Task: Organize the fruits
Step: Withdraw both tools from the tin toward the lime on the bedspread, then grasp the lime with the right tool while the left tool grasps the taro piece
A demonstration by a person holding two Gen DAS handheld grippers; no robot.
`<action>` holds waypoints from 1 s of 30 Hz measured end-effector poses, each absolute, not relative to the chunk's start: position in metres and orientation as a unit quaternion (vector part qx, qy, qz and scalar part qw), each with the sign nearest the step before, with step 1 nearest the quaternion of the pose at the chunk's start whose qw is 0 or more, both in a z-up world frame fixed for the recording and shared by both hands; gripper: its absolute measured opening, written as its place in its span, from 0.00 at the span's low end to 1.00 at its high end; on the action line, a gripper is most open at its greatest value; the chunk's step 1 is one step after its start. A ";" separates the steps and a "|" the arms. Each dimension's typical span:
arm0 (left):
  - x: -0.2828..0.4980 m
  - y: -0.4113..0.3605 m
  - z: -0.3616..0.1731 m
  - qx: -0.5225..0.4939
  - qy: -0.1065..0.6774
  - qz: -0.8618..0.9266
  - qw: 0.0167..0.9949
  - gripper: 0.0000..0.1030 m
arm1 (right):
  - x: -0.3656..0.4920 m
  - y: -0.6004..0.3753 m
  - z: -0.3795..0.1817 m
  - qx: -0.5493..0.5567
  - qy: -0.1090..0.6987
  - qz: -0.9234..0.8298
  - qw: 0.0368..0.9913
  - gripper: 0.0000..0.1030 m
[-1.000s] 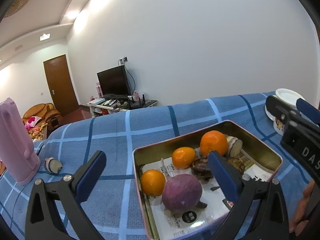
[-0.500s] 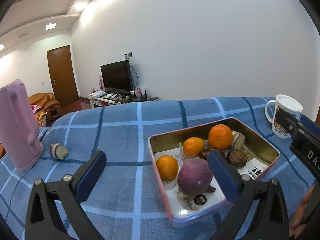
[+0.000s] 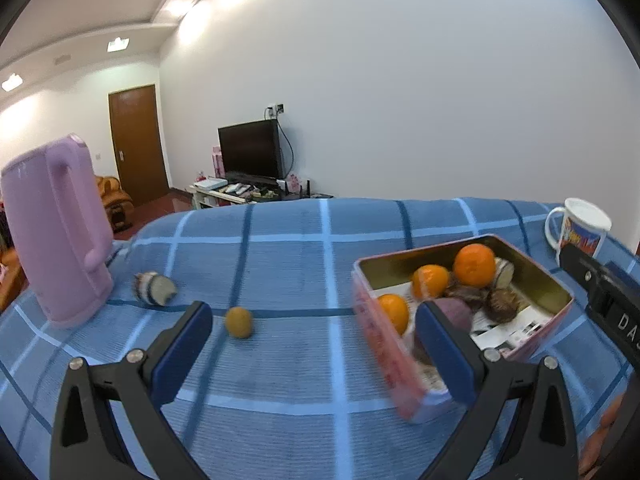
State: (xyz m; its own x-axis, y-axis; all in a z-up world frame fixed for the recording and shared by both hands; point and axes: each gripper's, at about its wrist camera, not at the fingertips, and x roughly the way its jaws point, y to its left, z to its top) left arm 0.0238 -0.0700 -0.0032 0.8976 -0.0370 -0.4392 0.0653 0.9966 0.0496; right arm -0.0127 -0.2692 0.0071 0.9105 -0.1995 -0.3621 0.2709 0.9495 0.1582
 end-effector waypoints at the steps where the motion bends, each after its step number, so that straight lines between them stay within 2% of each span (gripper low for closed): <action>1: 0.024 -0.066 -0.003 0.033 0.224 -0.022 0.974 1.00 | -0.012 -0.265 0.007 0.099 0.173 -0.120 0.973 0.78; 13: 0.036 -0.007 -0.007 0.043 0.230 0.021 0.972 1.00 | 0.006 -0.194 0.006 0.087 0.182 -0.076 0.977 0.78; 30: 0.058 0.056 -0.015 0.001 0.261 0.049 0.964 1.00 | 0.026 -0.126 0.004 0.076 0.187 -0.036 0.979 0.78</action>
State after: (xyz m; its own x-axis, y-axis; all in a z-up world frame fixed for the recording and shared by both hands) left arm 0.0578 0.0561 -0.0152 0.8586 0.0947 -0.5039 -0.0935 0.9952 0.0277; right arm 0.0262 -0.1260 0.0040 0.9279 -0.0413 -0.3706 0.0981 0.9859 0.1356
